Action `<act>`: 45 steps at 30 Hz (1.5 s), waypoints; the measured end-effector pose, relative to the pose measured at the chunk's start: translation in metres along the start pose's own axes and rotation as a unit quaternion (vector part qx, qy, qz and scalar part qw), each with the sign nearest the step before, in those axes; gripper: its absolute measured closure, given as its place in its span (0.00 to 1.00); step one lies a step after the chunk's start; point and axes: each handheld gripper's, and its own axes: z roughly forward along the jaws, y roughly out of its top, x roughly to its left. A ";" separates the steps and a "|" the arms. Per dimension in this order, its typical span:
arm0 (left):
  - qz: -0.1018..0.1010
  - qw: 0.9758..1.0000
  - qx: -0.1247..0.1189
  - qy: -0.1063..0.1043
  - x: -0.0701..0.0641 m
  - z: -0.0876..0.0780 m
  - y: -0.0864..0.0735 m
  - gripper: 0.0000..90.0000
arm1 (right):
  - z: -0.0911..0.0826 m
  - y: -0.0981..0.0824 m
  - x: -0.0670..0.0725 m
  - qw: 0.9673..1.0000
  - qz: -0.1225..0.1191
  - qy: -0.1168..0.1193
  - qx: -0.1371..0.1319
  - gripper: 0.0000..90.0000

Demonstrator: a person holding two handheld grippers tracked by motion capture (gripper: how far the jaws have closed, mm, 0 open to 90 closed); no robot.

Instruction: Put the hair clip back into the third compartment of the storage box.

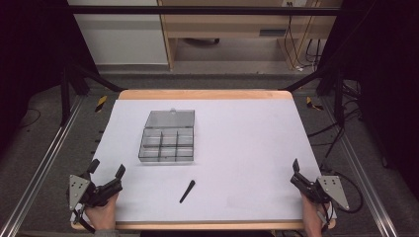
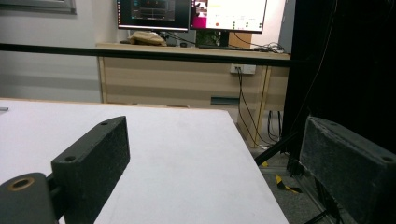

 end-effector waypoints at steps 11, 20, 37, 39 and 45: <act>0.035 0.999 0.010 0.005 -0.007 0.002 0.000 0.07 | 0.000 0.000 0.000 1.000 0.001 0.000 0.000 0.09; 0.048 0.999 0.008 0.015 -0.010 0.002 -0.001 0.08 | 0.000 0.000 0.000 1.000 -0.001 0.000 -0.002 0.09; 0.025 0.999 0.035 -0.013 -0.016 -0.003 0.020 0.10 | 0.000 0.000 0.000 1.000 0.000 0.000 0.000 0.10; 0.030 0.998 0.046 -0.023 -0.022 -0.005 0.031 0.12 | 0.000 0.000 0.000 1.000 0.000 0.000 0.000 0.10; 0.030 0.992 0.106 -0.055 -0.030 -0.003 0.056 0.18 | 0.000 0.000 0.000 1.000 -0.002 0.000 -0.001 0.10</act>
